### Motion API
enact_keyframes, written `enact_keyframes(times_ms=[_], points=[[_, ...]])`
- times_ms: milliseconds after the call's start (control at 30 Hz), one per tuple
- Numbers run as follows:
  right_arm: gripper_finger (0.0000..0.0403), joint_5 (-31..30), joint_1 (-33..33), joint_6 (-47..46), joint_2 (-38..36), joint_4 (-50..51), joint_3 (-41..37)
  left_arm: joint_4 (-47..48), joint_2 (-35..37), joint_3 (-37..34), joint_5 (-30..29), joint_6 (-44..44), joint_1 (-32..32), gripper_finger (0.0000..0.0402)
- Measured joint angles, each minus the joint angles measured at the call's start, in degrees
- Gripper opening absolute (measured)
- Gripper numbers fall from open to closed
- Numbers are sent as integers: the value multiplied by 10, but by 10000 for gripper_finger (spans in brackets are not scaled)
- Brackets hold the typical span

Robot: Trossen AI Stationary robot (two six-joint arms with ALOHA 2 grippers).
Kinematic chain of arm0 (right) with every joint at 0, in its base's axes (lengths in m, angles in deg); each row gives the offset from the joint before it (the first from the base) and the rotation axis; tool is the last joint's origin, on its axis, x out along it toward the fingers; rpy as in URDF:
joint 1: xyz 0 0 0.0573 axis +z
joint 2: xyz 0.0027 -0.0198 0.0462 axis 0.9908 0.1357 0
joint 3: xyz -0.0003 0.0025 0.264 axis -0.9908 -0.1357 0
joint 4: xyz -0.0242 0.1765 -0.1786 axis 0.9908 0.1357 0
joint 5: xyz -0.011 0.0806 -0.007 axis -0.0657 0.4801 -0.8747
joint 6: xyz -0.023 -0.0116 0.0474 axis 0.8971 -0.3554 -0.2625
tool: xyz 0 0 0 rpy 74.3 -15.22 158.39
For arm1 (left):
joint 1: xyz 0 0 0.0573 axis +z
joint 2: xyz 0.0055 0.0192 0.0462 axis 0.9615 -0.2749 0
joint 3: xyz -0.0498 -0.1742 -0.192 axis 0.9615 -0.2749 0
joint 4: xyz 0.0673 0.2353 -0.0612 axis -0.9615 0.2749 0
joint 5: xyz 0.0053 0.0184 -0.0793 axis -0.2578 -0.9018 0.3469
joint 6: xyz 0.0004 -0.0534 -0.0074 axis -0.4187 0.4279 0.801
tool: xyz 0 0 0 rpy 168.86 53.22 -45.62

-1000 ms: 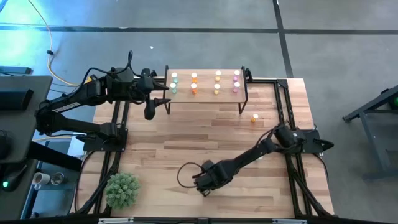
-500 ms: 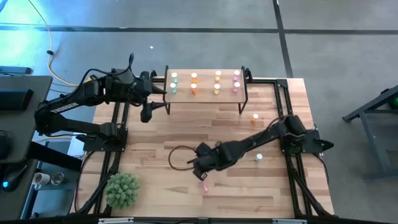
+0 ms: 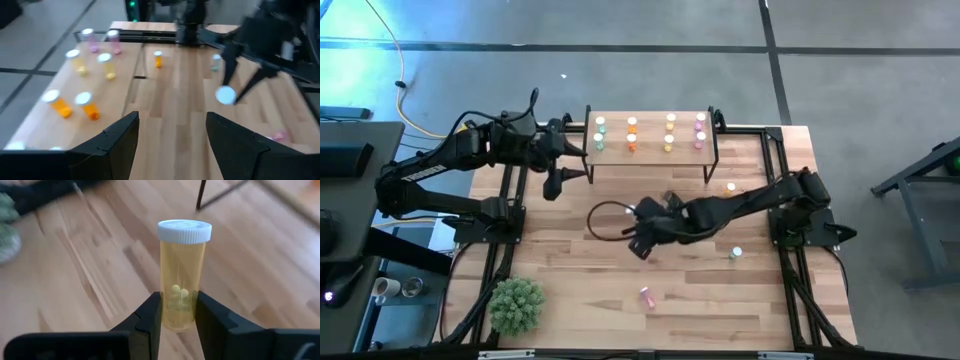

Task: Pick and place medicine bottles onto shelf by color
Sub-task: Put the yellow pill bottle on the shelf aligned with the other yellow pill bottles

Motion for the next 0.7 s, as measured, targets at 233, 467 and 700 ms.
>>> enact_keyframes(times_ms=[233,467,700], points=[[87,-19,-17,97,-37,-76,0,-5,0,0,52,0,0,218],[87,-21,-43,232,-60,-201,0,-59,0,0,52,6,0,218],[87,-6,-76,322,-79,-295,0,-124,0,0,52,14,0,218]])
